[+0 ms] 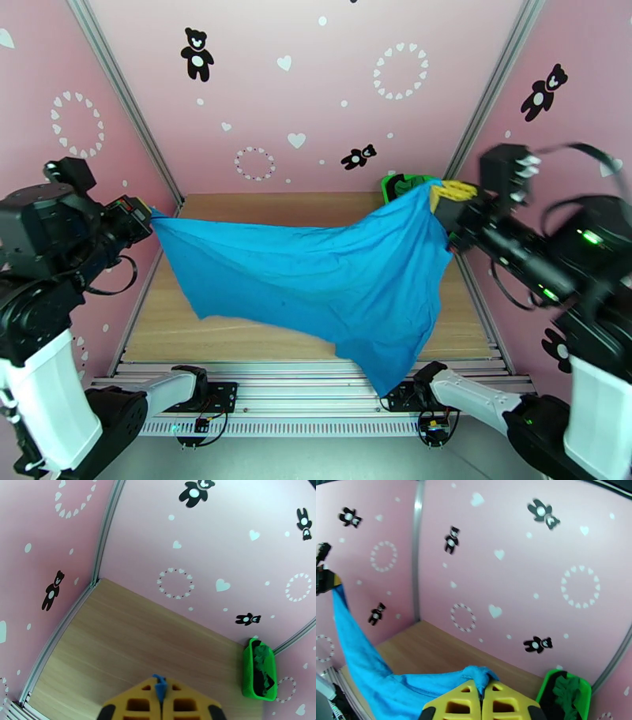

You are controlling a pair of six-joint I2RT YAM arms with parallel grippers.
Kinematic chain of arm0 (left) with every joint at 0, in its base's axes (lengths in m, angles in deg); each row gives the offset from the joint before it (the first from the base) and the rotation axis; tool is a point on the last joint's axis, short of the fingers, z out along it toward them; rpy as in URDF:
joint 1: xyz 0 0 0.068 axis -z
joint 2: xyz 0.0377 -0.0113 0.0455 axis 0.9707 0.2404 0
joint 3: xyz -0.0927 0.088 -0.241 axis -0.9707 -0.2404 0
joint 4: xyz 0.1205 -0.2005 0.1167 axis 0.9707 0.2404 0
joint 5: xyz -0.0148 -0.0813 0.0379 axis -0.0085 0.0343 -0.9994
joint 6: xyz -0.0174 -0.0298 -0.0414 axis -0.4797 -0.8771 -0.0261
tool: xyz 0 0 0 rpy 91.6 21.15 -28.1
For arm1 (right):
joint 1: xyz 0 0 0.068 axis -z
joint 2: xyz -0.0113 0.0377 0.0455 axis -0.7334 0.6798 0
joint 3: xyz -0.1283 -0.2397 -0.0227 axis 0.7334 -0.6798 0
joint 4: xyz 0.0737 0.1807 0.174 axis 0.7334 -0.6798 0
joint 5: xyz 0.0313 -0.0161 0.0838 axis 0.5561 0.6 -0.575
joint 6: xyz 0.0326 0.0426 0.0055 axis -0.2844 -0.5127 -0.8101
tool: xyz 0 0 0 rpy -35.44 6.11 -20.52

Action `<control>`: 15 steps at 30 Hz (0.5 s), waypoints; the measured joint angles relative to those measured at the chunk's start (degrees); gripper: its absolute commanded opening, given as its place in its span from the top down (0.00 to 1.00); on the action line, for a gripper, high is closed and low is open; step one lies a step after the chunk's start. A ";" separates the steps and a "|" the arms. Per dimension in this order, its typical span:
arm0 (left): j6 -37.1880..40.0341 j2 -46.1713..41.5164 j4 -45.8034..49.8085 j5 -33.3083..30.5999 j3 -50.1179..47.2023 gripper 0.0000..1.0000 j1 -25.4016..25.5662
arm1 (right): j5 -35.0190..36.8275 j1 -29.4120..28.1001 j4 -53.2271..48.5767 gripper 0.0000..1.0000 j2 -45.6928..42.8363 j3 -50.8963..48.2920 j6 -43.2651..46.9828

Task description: Fold and stack the mixed laundry pile

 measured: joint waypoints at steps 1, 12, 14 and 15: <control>0.00 0.35 -0.59 -0.55 -2.08 1.00 0.00 | 1.31 0.35 0.83 1.00 2.56 -0.35 0.57; -0.02 29.81 -15.82 -5.60 -14.75 1.00 -0.07 | 1.01 12.09 4.92 1.00 51.41 11.67 0.02; -0.04 34.21 -16.87 -5.60 -14.88 1.00 -0.07 | 0.70 12.79 3.61 1.00 55.43 13.73 0.07; -0.04 34.99 -17.51 -5.60 -15.50 1.00 -0.07 | 0.39 12.92 2.73 1.00 55.65 13.66 0.09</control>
